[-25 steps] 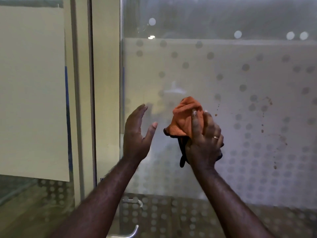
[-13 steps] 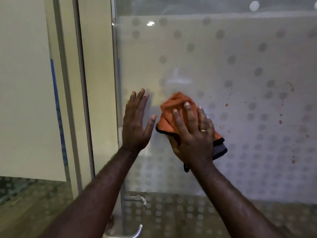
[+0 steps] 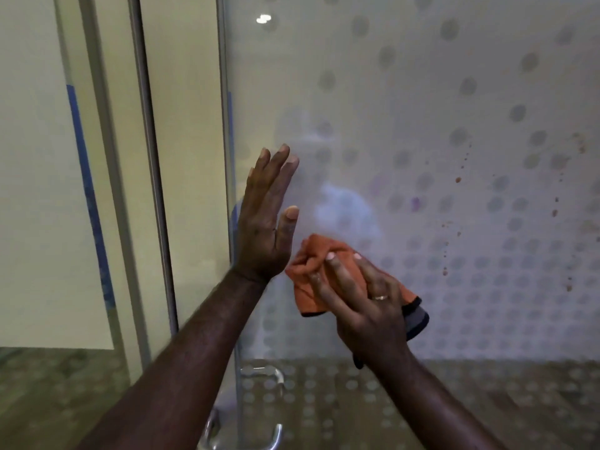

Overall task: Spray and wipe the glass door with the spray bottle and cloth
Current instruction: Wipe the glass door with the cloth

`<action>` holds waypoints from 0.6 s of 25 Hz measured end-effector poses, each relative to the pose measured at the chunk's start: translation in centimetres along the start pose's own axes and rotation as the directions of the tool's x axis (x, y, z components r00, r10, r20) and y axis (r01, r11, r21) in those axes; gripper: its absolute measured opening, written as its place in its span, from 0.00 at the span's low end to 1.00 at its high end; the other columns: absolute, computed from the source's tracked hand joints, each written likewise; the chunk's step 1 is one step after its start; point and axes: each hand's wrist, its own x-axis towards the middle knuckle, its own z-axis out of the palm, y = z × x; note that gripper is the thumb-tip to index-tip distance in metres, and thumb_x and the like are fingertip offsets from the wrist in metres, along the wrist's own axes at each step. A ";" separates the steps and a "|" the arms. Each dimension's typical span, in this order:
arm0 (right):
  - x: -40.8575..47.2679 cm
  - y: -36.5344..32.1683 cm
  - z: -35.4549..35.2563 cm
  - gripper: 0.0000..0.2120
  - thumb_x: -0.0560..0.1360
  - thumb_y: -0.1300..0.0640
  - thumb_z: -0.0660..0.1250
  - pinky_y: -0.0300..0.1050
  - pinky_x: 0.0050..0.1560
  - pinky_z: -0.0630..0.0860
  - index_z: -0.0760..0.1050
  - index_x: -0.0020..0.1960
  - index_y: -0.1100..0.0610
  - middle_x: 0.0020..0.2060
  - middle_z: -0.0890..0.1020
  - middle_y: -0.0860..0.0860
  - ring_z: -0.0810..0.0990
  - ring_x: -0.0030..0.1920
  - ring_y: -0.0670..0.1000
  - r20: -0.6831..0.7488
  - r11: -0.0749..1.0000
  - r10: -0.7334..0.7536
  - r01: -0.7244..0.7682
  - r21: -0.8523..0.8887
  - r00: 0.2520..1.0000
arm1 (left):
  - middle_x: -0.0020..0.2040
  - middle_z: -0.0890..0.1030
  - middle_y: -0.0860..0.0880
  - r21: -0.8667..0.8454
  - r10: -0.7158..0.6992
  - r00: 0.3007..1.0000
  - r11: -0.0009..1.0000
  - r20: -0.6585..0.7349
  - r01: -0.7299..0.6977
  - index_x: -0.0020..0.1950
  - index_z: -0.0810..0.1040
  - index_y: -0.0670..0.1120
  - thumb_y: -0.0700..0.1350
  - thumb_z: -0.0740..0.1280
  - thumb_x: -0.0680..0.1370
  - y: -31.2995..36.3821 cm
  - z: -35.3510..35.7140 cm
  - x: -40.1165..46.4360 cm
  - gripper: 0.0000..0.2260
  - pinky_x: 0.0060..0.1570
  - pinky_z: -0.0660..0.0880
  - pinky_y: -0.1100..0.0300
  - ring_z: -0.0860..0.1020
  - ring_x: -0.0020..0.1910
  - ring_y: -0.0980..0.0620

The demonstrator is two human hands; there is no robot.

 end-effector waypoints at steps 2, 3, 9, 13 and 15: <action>-0.7 2.1 -0.5 0.26 0.70 0.67 0.64 0.57 0.51 0.74 0.76 0.65 0.48 0.70 0.71 0.54 0.76 0.61 0.64 -0.025 0.995 0.085 -0.086 -0.043 0.996 | 0.76 0.68 0.36 0.046 0.005 0.999 0.999 0.048 -0.008 0.74 0.68 0.35 0.53 0.52 0.85 0.1 -0.1 0.0 0.26 0.79 0.58 0.43 0.59 0.79 0.39; -0.1 3.0 -0.6 0.27 0.69 0.67 0.64 0.57 0.52 0.73 0.76 0.65 0.48 0.70 0.72 0.55 0.75 0.61 0.64 -0.045 0.982 0.179 -0.181 -0.050 0.983 | 0.77 0.67 0.37 0.079 -0.004 0.998 0.997 0.069 -0.002 0.75 0.67 0.36 0.50 0.56 0.84 0.1 0.0 0.1 0.24 0.80 0.56 0.45 0.59 0.79 0.39; -0.8 -1.0 0.3 0.31 0.67 0.67 0.66 0.56 0.52 0.69 0.74 0.67 0.47 0.72 0.69 0.53 0.71 0.63 0.63 0.020 0.987 0.159 -0.159 0.029 0.987 | 0.77 0.69 0.40 0.255 -0.015 0.996 0.967 0.093 -0.009 0.75 0.68 0.38 0.39 0.65 0.80 0.5 0.3 0.1 0.23 0.80 0.54 0.48 0.62 0.79 0.39; -3.5 1.6 -0.7 0.29 0.69 0.67 0.63 0.57 0.52 0.71 0.75 0.67 0.46 0.71 0.71 0.53 0.74 0.61 0.63 0.048 0.991 0.136 -0.135 -0.015 0.990 | 0.76 0.70 0.40 0.295 -0.009 0.996 0.955 0.084 -0.016 0.75 0.69 0.38 0.39 0.66 0.79 0.6 0.4 0.1 0.24 0.78 0.58 0.45 0.63 0.78 0.39; -1.4 2.6 -0.7 0.30 0.70 0.67 0.60 0.57 0.54 0.69 0.73 0.68 0.46 0.71 0.71 0.54 0.73 0.61 0.63 0.006 0.950 0.312 -0.312 -0.004 0.950 | 0.76 0.70 0.39 0.282 -0.020 0.998 0.960 0.061 0.002 0.75 0.69 0.37 0.38 0.67 0.79 0.6 0.4 0.2 0.24 0.78 0.61 0.43 0.64 0.78 0.39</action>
